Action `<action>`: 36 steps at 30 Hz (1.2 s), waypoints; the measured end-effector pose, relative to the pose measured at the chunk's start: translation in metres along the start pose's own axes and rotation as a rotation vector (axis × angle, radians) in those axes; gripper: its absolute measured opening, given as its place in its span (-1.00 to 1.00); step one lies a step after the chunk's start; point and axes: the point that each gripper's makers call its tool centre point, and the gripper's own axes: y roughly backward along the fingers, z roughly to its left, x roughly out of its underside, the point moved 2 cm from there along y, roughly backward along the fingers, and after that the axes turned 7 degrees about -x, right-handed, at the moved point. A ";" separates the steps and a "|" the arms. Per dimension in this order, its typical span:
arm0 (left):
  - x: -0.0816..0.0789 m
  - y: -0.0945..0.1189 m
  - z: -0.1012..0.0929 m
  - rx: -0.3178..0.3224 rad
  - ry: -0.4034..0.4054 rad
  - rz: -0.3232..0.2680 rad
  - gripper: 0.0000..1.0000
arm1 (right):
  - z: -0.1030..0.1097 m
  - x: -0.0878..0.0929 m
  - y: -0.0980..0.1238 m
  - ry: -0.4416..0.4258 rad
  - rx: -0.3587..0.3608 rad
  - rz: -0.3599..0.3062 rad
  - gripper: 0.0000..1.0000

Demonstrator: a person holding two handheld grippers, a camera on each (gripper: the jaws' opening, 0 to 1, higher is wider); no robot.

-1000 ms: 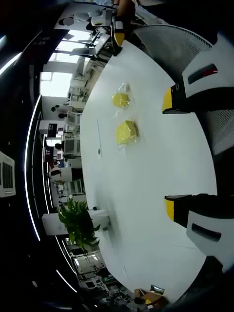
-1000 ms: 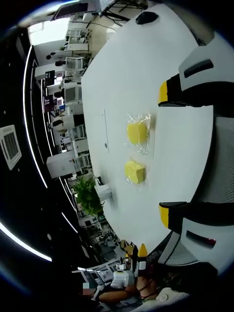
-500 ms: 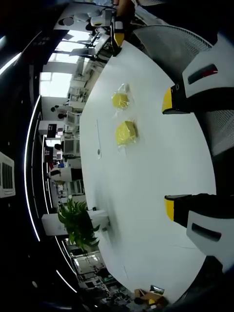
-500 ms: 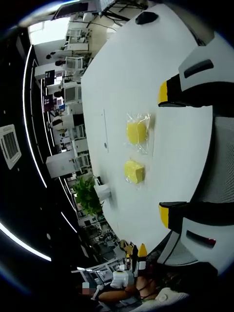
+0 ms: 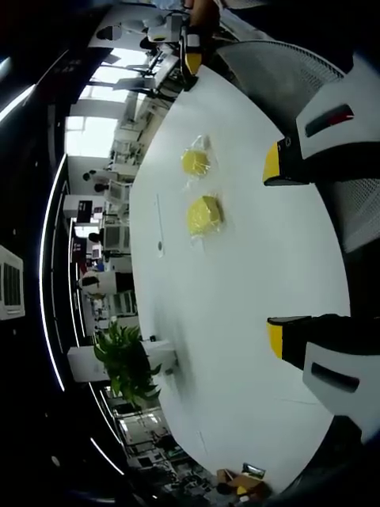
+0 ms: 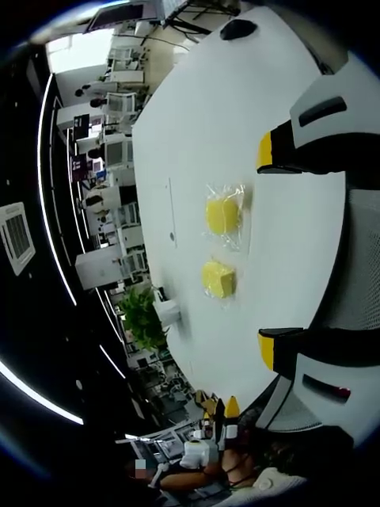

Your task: Compare the silicone blocks by pressing each to a similar depth, holding the contact briefly, and releasing to observe deformation and rebound differences across the visible hardness samples.

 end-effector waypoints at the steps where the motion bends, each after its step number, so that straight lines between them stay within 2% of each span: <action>1: 0.000 0.000 0.000 0.000 0.000 0.001 0.32 | 0.000 0.000 0.000 -0.001 0.000 0.001 0.50; 9: 0.001 0.000 -0.001 0.000 0.002 0.001 0.32 | 0.001 0.000 0.001 0.000 0.000 0.000 0.50; 16: 0.002 0.001 -0.004 0.011 -0.004 0.011 0.32 | 0.003 -0.007 0.001 0.005 -0.003 -0.017 0.50; 26: -0.004 0.001 -0.008 0.039 0.044 0.016 0.38 | 0.005 -0.009 0.001 0.008 -0.008 -0.009 0.50; 36: -0.016 -0.011 -0.011 0.081 0.120 0.008 0.41 | 0.001 -0.003 0.000 0.001 -0.003 0.025 0.49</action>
